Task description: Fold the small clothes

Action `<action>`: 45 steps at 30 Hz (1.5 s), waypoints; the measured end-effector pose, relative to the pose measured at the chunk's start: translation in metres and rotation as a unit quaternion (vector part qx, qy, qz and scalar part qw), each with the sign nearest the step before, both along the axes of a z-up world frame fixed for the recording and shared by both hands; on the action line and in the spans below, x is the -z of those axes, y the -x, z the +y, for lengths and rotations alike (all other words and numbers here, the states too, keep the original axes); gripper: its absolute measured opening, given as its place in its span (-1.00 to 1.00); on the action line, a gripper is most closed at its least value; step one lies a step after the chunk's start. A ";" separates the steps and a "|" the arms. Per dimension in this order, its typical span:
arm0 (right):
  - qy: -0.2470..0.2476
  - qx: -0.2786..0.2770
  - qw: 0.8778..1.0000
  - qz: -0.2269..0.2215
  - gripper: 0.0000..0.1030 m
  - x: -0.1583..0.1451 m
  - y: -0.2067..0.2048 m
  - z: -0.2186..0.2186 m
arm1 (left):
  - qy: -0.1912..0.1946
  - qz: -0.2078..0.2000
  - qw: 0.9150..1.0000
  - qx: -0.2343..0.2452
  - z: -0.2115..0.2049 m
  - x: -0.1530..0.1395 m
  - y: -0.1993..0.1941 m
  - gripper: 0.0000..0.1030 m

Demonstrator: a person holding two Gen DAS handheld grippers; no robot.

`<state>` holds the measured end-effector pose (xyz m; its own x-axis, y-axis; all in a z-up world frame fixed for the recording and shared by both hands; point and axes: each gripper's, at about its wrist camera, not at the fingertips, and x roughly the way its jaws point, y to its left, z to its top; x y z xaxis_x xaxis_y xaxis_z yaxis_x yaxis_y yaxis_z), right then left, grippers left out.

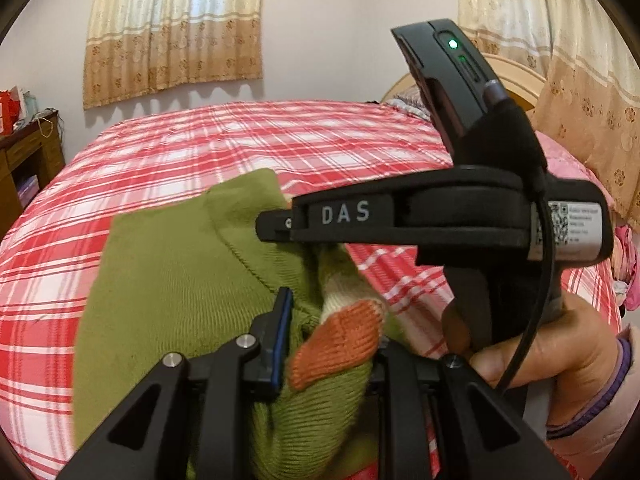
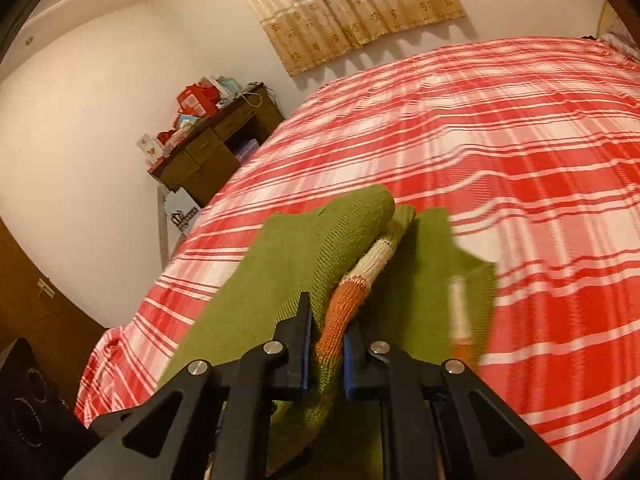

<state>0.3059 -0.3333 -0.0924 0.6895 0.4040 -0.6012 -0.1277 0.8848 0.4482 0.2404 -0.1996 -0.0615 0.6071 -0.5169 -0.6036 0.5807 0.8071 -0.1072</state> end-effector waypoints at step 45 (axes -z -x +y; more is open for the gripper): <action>0.164 -0.057 0.984 -0.024 0.23 -0.021 0.114 0.028 | -0.115 -0.016 0.989 -0.096 0.087 0.029 0.060 0.47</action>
